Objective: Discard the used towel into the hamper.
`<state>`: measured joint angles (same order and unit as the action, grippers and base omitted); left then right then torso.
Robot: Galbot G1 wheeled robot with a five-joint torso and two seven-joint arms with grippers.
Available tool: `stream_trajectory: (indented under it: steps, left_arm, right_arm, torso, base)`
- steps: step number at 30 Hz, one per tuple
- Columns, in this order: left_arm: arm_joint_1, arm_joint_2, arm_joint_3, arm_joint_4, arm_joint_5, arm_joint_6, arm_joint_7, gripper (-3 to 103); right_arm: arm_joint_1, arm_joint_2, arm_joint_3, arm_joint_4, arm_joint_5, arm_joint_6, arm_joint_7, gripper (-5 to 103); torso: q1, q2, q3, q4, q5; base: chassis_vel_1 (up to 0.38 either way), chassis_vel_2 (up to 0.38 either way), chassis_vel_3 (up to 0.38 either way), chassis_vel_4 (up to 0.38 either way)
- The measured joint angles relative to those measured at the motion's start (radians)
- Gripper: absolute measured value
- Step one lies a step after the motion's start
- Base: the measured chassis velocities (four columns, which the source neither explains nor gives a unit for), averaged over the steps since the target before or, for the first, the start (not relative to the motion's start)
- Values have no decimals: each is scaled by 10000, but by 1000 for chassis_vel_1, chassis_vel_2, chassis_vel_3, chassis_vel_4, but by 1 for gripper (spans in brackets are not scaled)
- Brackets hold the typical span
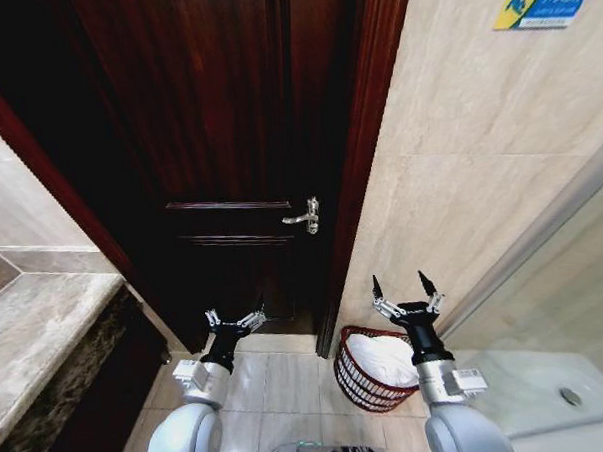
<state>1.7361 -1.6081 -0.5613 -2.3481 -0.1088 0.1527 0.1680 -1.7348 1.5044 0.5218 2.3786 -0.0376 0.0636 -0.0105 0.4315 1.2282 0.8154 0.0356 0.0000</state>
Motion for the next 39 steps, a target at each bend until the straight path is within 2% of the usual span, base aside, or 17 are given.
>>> stream_trajectory:
  steps: [39]
  left_arm:
    - [0, 0, 0, 0, 0, 0, 0, 100]
  right_arm:
    - [0, 0, 0, 0, 0, 0, 0, 100]
  torso:
    - [1, 0, 0, 0, 0]
  base:
    - [0, 0, 0, 0]
